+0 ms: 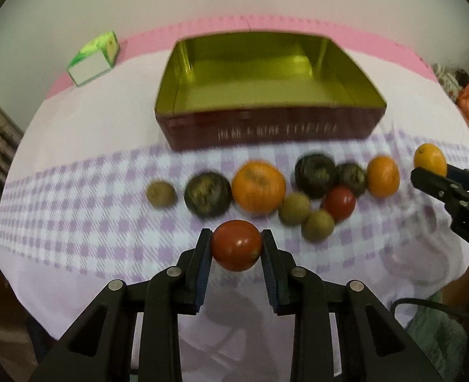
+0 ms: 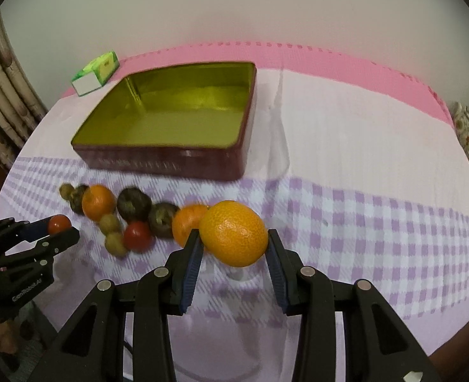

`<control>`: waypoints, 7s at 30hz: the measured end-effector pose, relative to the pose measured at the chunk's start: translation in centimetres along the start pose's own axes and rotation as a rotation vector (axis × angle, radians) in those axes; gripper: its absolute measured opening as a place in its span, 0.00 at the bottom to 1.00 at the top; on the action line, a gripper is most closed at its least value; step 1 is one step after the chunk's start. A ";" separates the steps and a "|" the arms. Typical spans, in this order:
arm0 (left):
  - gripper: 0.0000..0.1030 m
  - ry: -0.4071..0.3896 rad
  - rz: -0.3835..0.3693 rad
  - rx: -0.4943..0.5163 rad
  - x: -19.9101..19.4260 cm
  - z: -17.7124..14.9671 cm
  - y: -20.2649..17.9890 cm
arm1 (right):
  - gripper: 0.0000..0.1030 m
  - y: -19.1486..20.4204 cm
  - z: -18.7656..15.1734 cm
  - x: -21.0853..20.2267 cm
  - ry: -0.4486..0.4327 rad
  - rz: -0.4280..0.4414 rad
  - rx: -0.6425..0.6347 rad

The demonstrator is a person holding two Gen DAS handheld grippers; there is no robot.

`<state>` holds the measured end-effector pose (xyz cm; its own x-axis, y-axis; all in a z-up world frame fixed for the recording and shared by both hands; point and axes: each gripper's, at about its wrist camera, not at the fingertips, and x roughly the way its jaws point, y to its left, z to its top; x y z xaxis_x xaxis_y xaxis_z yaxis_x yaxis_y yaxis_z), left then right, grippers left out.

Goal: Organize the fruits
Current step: 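Lift the orange and tomato and carry both over the TOFFEE tin, then lower the orange into the tin and open the right gripper while the left releases the tomato, then withdraw both grippers from the tin back toward the fruit row, then grasp another orange with the right gripper while the left grasps a small brown fruit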

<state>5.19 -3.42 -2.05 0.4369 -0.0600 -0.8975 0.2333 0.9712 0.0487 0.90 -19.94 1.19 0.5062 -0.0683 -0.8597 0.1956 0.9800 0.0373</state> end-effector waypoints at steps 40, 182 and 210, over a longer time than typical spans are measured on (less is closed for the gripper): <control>0.30 -0.017 -0.023 0.009 6.9 12.3 3.8 | 0.36 3.7 10.9 10.4 0.101 0.057 -0.134; 0.54 0.032 -0.030 -0.110 3.3 0.1 6.2 | 0.39 1.0 0.3 6.9 0.091 0.107 -0.039; 0.41 -0.002 0.006 -0.101 3.9 1.0 6.9 | 0.39 0.9 0.2 6.9 0.085 0.103 -0.034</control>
<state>9.42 2.85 -4.81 0.4398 -0.0541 -0.8965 0.1417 0.9899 0.0098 4.71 -19.54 -4.62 0.4493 0.0474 -0.8921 0.1167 0.9869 0.1113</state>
